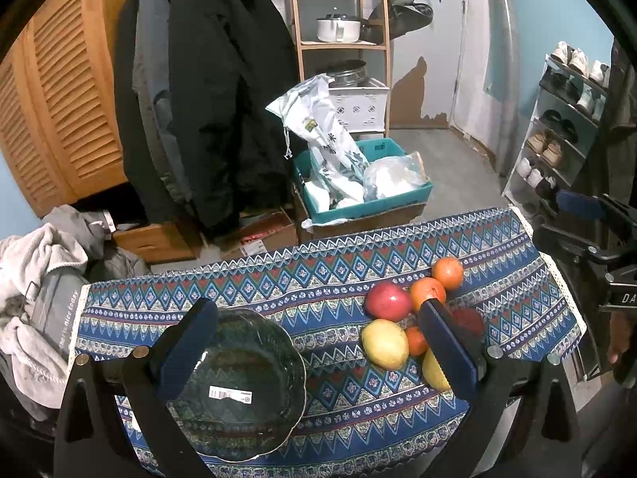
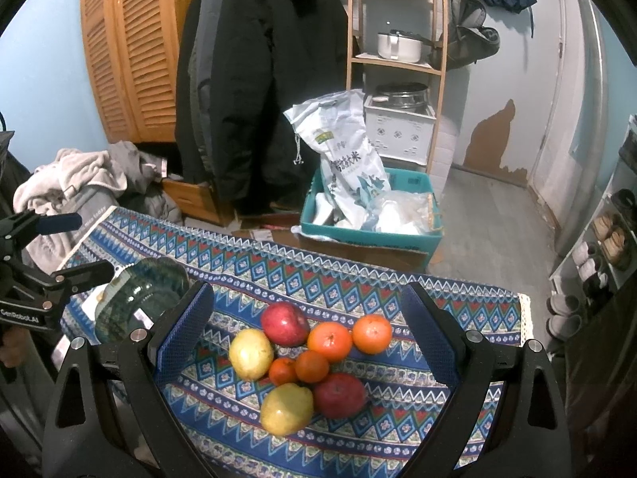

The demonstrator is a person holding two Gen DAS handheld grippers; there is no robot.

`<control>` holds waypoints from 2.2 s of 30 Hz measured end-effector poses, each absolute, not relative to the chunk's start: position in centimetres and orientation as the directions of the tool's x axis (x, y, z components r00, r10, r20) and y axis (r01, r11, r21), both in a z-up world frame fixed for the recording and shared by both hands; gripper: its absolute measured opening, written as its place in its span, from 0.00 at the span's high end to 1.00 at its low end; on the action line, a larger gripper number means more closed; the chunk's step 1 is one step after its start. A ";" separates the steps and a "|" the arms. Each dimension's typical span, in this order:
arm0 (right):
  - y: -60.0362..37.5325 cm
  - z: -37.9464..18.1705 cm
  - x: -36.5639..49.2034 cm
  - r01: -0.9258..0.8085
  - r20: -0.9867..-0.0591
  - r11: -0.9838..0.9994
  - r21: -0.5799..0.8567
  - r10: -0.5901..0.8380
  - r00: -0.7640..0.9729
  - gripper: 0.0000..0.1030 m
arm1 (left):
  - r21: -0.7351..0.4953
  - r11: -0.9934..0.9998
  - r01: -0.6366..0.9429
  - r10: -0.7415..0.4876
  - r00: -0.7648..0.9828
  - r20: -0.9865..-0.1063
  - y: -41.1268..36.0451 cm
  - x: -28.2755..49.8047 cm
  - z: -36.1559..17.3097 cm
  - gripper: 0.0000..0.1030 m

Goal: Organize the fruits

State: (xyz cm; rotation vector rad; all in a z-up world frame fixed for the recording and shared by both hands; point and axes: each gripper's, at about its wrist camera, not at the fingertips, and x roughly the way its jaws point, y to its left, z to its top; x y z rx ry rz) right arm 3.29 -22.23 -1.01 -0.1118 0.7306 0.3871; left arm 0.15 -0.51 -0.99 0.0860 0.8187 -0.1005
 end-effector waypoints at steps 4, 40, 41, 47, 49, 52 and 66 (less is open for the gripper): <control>-22.2 -1.0 3.2 -0.381 -0.668 0.924 0.033 0.304 0.679 0.09 | 0.038 0.992 0.123 -0.056 0.679 -0.732 -0.6 0.1 -1.0 0.01; -22.1 -1.0 3.3 -0.381 -0.673 0.924 0.034 0.303 0.675 0.09 | 0.041 0.991 0.128 -0.057 0.677 -0.734 -1.1 0.0 -1.5 0.01; -22.1 -1.0 3.3 -0.381 -0.672 0.924 0.034 0.303 0.675 0.09 | 0.041 0.991 0.127 -0.056 0.674 -0.737 -1.1 0.0 -1.7 0.01; -22.4 -1.8 3.0 -0.380 -0.679 0.924 0.031 0.298 0.671 0.09 | 0.042 0.991 0.127 -0.051 0.653 -0.756 -1.0 0.6 -2.5 0.01; -22.5 -2.3 3.0 -0.379 -0.685 0.925 0.030 0.295 0.666 0.09 | 0.044 0.991 0.125 -0.047 0.643 -0.765 -1.0 0.8 -2.9 0.01; -22.9 -2.9 3.2 -0.375 -0.699 0.927 0.026 0.285 0.656 0.09 | 0.039 0.992 0.119 -0.045 0.626 -0.779 -1.0 1.4 -3.6 0.01; -25.2 -8.9 6.0 -0.327 -0.825 0.944 0.042 0.217 0.522 0.09 | -0.003 0.992 0.124 -0.062 0.471 -0.880 -2.6 4.7 -9.7 0.01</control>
